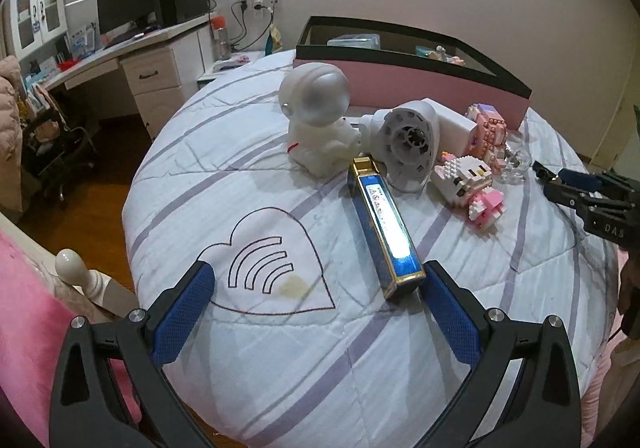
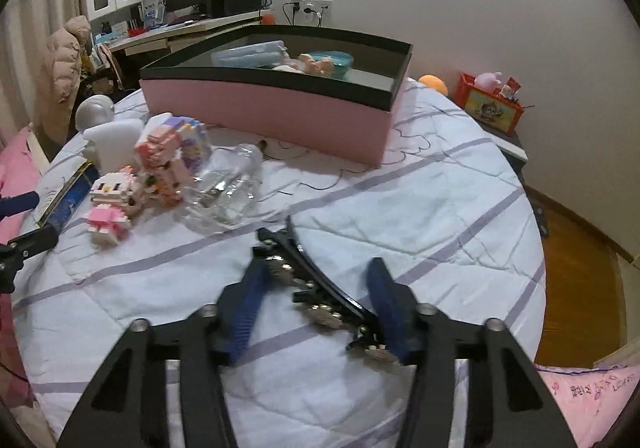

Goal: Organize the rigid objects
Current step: 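Grasp the blue-gold tube with the left tool while the right tool grasps the black hair clip, then carry the tube and hair clip over the pink box and lower them inside, then open both tools and withdraw them back over the bed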

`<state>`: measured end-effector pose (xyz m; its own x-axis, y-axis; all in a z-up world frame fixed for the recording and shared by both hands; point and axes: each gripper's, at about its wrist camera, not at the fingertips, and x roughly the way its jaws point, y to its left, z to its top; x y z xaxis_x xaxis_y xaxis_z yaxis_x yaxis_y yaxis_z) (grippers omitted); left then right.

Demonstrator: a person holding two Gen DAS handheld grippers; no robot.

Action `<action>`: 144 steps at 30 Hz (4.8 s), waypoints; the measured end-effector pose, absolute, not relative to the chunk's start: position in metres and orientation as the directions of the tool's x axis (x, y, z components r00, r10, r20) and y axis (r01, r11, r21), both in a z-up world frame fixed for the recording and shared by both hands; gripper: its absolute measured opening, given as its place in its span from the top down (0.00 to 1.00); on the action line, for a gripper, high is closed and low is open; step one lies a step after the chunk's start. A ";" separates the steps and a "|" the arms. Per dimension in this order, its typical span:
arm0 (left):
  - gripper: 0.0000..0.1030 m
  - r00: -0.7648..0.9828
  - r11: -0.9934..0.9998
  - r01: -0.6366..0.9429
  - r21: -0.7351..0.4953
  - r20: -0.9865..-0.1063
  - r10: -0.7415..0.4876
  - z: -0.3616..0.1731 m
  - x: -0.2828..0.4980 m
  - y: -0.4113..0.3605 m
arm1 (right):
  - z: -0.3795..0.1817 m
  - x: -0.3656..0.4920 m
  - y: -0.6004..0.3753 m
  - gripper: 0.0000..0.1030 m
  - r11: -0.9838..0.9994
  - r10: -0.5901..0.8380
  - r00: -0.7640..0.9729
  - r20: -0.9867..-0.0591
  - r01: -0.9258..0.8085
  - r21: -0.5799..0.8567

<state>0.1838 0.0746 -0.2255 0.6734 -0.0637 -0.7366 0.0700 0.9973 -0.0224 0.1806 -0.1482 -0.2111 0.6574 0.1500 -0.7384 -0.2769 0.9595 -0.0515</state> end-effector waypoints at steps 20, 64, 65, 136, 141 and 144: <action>0.11 0.693 0.996 0.087 0.002 -0.718 -0.060 -0.230 0.207 0.070 | -0.219 0.156 -0.117 0.75 0.976 0.201 0.690 -0.695 -0.203 0.081; 0.85 0.721 0.954 0.285 -0.095 -0.634 -0.278 -0.189 0.197 0.067 | -0.184 0.163 -0.125 0.79 0.982 0.183 0.764 -0.619 -0.172 0.078; 0.85 0.723 0.953 0.288 -0.096 -0.630 -0.282 -0.186 0.199 0.066 | -0.182 0.165 -0.127 0.79 0.982 0.182 0.766 -0.616 -0.170 0.078; 0.40 0.523 0.935 0.354 0.000 -0.829 -0.198 -0.165 0.519 -0.065 | -0.153 0.466 -0.164 0.67 0.991 0.128 0.572 -0.810 -0.033 0.133; 0.38 0.629 0.939 0.343 0.040 -0.752 -0.198 -0.128 0.483 -0.051 | -0.125 0.433 -0.158 0.35 0.989 0.142 0.663 -0.735 -0.066 0.131; 0.32 0.710 0.945 0.325 0.043 -0.671 -0.214 -0.100 0.442 -0.036 | -0.103 0.399 -0.154 0.32 0.985 0.164 0.727 -0.666 -0.086 0.149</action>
<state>0.4425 -0.0360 -0.1005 0.7101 -0.2136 -0.6710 0.3251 0.9447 0.0433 0.3993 -0.1538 -0.1031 0.7272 0.1643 -0.6664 -0.0857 0.9851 0.1493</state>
